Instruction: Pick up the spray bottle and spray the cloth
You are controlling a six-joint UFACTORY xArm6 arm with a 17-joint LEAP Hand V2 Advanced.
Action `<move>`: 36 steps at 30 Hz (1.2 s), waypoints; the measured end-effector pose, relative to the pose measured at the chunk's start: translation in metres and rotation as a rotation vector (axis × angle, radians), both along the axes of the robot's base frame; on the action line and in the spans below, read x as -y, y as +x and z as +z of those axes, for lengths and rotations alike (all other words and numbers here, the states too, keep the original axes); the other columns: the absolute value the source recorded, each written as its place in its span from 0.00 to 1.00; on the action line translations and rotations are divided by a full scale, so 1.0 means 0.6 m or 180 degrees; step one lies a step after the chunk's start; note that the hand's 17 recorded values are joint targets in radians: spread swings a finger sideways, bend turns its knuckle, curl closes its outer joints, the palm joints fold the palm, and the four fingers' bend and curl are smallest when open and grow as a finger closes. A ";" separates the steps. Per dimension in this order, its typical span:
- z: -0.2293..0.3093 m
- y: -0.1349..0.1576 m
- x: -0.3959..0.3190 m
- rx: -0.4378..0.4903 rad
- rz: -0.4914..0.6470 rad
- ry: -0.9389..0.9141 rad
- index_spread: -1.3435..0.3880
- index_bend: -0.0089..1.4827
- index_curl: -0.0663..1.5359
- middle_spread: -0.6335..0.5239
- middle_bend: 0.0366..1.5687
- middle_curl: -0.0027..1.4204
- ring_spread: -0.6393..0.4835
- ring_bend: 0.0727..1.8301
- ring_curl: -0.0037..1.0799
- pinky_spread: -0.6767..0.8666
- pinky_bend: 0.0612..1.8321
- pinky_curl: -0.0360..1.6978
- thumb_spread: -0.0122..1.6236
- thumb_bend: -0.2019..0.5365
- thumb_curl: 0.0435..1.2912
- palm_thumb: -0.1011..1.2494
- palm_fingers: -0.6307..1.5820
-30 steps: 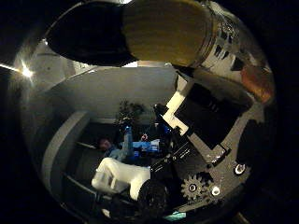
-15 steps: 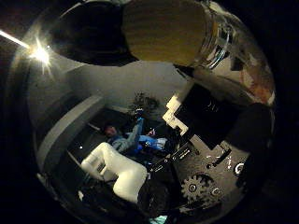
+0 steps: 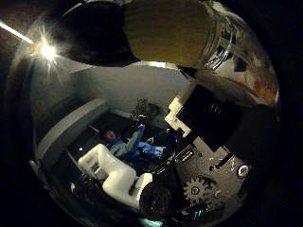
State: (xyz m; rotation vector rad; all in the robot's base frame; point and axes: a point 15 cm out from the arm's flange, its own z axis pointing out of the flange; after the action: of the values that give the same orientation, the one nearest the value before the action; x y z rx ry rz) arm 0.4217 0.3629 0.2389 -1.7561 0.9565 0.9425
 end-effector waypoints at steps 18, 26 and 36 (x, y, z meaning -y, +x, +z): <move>-0.083 0.008 0.024 -0.0169 -0.0012 -0.0103 0.69 0.78 0.43 0.50 0.84 0.40 0.44 0.77 0.51 0.29 0.55 0.59 0.58 0.24 0.51 0.79 0.83; -0.108 -0.011 0.045 -0.0107 0.0192 -0.0319 0.66 0.44 0.37 0.48 0.70 0.36 0.41 0.70 0.46 0.20 0.55 0.50 0.49 0.23 0.48 0.73 0.74; -0.113 -0.013 0.065 -0.0070 0.0260 -0.0405 0.50 0.19 0.33 0.41 0.41 0.30 0.36 0.66 0.44 0.17 0.53 0.45 0.55 0.24 0.43 0.73 0.54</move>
State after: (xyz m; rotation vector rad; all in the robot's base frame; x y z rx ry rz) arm 0.4138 0.3240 0.1713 -1.9073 0.9836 0.9728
